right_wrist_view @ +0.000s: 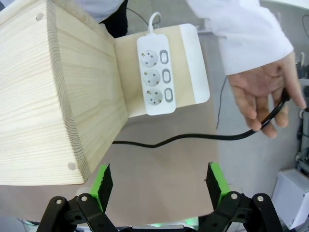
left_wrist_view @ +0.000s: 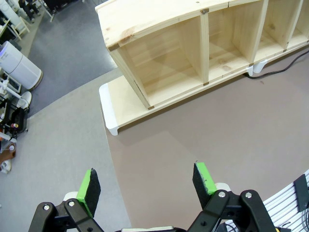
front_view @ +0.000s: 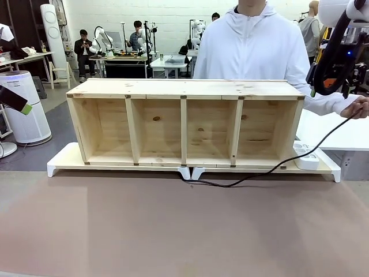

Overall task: Perform cable management.
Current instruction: Release the Power Cable when the human grasps it.

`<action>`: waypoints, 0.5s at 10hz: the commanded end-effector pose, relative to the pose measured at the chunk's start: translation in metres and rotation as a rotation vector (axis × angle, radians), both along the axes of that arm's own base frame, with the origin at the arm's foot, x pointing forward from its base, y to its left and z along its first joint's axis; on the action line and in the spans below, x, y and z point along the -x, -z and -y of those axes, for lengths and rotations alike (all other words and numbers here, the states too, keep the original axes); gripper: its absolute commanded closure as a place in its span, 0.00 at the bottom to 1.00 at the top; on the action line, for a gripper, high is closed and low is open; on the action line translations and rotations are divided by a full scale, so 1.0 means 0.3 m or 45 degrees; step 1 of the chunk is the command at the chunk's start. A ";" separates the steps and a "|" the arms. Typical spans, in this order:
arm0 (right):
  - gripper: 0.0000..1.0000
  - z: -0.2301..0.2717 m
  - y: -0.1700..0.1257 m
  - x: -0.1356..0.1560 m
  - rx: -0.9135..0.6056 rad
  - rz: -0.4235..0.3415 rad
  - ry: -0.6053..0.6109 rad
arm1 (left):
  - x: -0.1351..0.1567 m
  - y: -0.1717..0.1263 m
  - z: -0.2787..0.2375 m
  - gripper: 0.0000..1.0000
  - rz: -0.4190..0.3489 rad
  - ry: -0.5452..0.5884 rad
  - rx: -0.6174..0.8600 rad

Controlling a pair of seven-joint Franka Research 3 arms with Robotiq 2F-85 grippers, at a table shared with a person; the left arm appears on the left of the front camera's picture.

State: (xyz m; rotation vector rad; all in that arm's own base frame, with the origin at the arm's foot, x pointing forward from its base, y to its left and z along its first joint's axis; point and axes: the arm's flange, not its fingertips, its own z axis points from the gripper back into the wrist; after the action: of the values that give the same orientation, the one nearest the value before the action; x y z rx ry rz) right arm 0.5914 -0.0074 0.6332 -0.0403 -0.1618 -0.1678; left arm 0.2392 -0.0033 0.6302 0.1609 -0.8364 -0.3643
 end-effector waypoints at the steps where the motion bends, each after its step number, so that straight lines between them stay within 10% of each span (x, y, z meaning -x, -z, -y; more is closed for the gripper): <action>1: 0.00 -0.001 0.003 0.002 -0.001 -0.010 0.008 | -0.007 -0.001 0.001 0.00 0.007 -0.002 -0.001; 5: 0.00 -0.001 0.003 0.002 -0.001 -0.010 0.008 | -0.007 -0.001 0.001 0.00 0.007 -0.002 -0.001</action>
State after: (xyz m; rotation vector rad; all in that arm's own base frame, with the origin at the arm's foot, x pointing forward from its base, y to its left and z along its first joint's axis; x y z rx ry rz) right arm 0.5914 -0.0074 0.6332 -0.0403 -0.1618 -0.1678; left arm 0.2392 -0.0033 0.6302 0.1609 -0.8364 -0.3643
